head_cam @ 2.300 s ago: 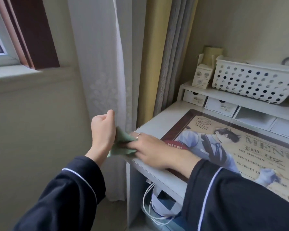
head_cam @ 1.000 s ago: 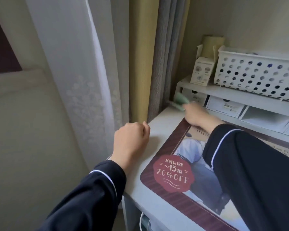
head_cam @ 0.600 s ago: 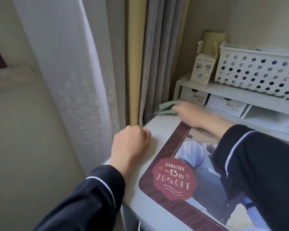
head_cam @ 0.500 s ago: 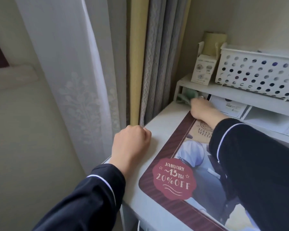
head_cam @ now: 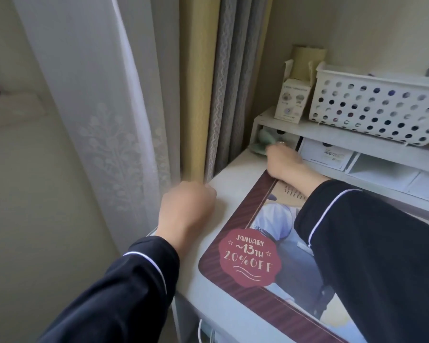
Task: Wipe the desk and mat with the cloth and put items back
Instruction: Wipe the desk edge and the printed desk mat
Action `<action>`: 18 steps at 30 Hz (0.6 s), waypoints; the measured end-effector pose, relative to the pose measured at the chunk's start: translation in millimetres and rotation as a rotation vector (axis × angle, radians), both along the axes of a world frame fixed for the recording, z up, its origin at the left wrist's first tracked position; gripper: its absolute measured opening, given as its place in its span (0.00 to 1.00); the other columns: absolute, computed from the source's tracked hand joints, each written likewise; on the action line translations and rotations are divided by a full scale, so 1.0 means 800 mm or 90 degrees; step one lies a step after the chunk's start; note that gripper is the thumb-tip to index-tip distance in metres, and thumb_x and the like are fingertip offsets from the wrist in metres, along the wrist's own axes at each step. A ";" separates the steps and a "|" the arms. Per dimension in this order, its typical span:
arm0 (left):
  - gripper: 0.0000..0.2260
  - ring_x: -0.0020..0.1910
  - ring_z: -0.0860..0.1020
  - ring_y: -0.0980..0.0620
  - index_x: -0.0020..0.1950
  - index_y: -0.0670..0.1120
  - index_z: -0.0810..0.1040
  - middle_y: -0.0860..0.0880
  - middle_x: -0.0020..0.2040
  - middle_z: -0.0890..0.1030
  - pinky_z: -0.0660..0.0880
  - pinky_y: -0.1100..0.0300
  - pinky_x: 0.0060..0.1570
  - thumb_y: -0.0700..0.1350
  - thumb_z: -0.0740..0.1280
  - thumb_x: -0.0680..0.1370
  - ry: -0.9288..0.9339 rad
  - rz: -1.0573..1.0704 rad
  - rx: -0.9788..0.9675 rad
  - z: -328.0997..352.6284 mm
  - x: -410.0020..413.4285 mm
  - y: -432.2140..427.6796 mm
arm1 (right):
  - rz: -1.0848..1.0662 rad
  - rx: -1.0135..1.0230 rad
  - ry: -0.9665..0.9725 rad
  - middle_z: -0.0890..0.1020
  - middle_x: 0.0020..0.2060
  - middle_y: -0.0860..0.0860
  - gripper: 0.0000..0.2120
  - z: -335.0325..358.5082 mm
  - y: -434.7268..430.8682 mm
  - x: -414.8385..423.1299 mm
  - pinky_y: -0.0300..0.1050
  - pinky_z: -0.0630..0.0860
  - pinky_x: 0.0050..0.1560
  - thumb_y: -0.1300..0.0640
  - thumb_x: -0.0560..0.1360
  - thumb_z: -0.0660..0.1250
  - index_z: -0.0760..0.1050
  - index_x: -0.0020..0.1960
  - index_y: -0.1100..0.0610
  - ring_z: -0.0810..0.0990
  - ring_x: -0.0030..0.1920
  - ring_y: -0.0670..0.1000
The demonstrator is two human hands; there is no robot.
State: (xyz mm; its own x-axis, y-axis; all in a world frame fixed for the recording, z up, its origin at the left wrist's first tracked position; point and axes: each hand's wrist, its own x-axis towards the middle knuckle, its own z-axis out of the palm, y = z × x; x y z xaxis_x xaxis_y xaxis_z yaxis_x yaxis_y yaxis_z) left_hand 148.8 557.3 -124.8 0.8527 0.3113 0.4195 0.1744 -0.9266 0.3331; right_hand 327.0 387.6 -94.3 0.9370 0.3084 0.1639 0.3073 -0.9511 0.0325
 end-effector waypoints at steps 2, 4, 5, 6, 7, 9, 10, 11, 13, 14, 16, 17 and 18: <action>0.21 0.28 0.66 0.39 0.27 0.42 0.58 0.47 0.25 0.64 0.62 0.56 0.31 0.48 0.55 0.78 -0.003 -0.006 -0.005 0.000 -0.001 0.000 | 0.211 0.042 0.039 0.77 0.57 0.58 0.18 -0.009 0.022 -0.035 0.52 0.76 0.49 0.65 0.76 0.56 0.74 0.63 0.54 0.78 0.53 0.59; 0.21 0.28 0.66 0.39 0.26 0.42 0.58 0.48 0.25 0.63 0.62 0.55 0.32 0.49 0.55 0.78 -0.009 -0.005 -0.014 0.000 -0.002 0.000 | 0.425 0.044 0.098 0.76 0.59 0.52 0.20 -0.012 0.026 -0.070 0.51 0.75 0.51 0.61 0.76 0.55 0.73 0.63 0.45 0.75 0.56 0.55; 0.21 0.29 0.66 0.39 0.26 0.42 0.58 0.48 0.25 0.63 0.63 0.55 0.32 0.49 0.55 0.78 -0.010 -0.004 -0.013 0.001 -0.002 0.000 | 0.485 0.025 0.091 0.76 0.57 0.50 0.18 -0.010 0.019 -0.073 0.50 0.74 0.48 0.59 0.75 0.54 0.74 0.59 0.45 0.75 0.54 0.53; 0.22 0.28 0.66 0.39 0.26 0.42 0.59 0.48 0.25 0.63 0.63 0.55 0.32 0.49 0.55 0.78 -0.011 -0.003 -0.010 0.001 -0.003 -0.001 | 0.496 -0.011 0.055 0.75 0.53 0.50 0.14 -0.005 0.006 -0.066 0.50 0.74 0.44 0.59 0.75 0.55 0.75 0.54 0.47 0.76 0.51 0.54; 0.22 0.28 0.66 0.39 0.26 0.42 0.59 0.48 0.25 0.64 0.62 0.55 0.32 0.49 0.55 0.78 -0.012 -0.007 -0.007 0.002 -0.004 -0.003 | 0.454 -0.058 -0.009 0.74 0.49 0.50 0.11 -0.001 -0.013 -0.053 0.49 0.74 0.40 0.60 0.75 0.56 0.75 0.51 0.51 0.77 0.48 0.56; 0.22 0.28 0.66 0.40 0.26 0.42 0.59 0.47 0.25 0.65 0.62 0.55 0.31 0.49 0.55 0.79 -0.016 -0.007 -0.003 0.003 -0.005 -0.004 | 0.225 -0.171 -0.077 0.74 0.47 0.53 0.12 0.009 -0.055 -0.016 0.47 0.72 0.37 0.64 0.76 0.58 0.75 0.56 0.54 0.77 0.46 0.56; 0.22 0.27 0.66 0.40 0.26 0.42 0.60 0.47 0.25 0.65 0.62 0.56 0.31 0.50 0.55 0.79 -0.017 -0.006 0.000 0.003 -0.006 -0.003 | 0.092 -0.192 -0.054 0.75 0.50 0.54 0.15 0.013 -0.074 -0.003 0.48 0.73 0.39 0.65 0.76 0.59 0.74 0.60 0.55 0.77 0.48 0.57; 0.23 0.27 0.66 0.40 0.26 0.42 0.60 0.47 0.25 0.65 0.62 0.56 0.31 0.50 0.54 0.79 -0.018 -0.007 0.000 0.004 -0.006 -0.004 | -0.006 -0.195 -0.016 0.75 0.53 0.56 0.18 0.015 -0.087 0.004 0.49 0.74 0.42 0.66 0.76 0.58 0.73 0.64 0.55 0.78 0.50 0.58; 0.22 0.27 0.67 0.40 0.26 0.42 0.60 0.46 0.25 0.67 0.63 0.56 0.32 0.50 0.54 0.79 -0.017 -0.002 -0.004 0.004 -0.006 -0.003 | -0.026 -0.151 0.014 0.76 0.55 0.58 0.20 0.010 -0.081 0.005 0.49 0.74 0.42 0.67 0.75 0.58 0.72 0.66 0.56 0.78 0.52 0.60; 0.22 0.27 0.67 0.40 0.27 0.41 0.61 0.46 0.26 0.67 0.63 0.56 0.32 0.50 0.54 0.79 -0.015 0.000 -0.003 0.004 -0.006 -0.004 | 0.047 -0.111 0.008 0.76 0.54 0.57 0.21 0.005 -0.068 0.001 0.49 0.74 0.42 0.67 0.75 0.58 0.72 0.65 0.55 0.78 0.51 0.59; 0.22 0.28 0.67 0.40 0.27 0.41 0.61 0.45 0.26 0.67 0.63 0.56 0.33 0.50 0.54 0.79 -0.013 0.005 -0.002 0.003 -0.006 -0.004 | 0.276 -0.021 0.009 0.76 0.53 0.53 0.21 -0.007 -0.036 -0.023 0.50 0.74 0.45 0.67 0.75 0.57 0.75 0.62 0.48 0.76 0.51 0.55; 0.22 0.28 0.68 0.40 0.27 0.40 0.62 0.46 0.26 0.67 0.63 0.56 0.32 0.50 0.54 0.79 -0.013 0.007 0.000 0.003 -0.006 -0.003 | 0.384 0.002 0.023 0.74 0.51 0.48 0.19 -0.011 -0.025 -0.037 0.50 0.73 0.44 0.66 0.75 0.56 0.75 0.54 0.45 0.74 0.48 0.51; 0.22 0.29 0.68 0.40 0.28 0.40 0.64 0.46 0.26 0.67 0.63 0.56 0.32 0.50 0.54 0.79 -0.012 0.009 0.003 0.003 -0.006 -0.003 | 0.449 -0.006 0.024 0.70 0.46 0.45 0.15 -0.012 -0.023 -0.043 0.50 0.72 0.41 0.66 0.75 0.55 0.72 0.45 0.46 0.70 0.44 0.47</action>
State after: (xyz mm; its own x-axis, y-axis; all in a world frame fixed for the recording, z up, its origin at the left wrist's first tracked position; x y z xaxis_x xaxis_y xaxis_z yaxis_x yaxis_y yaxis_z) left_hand 144.3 554.9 -122.6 0.8400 0.3208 0.4377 0.1806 -0.9258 0.3320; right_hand 292.5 369.6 -104.2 0.5183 0.8454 0.1291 0.8512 -0.5245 0.0170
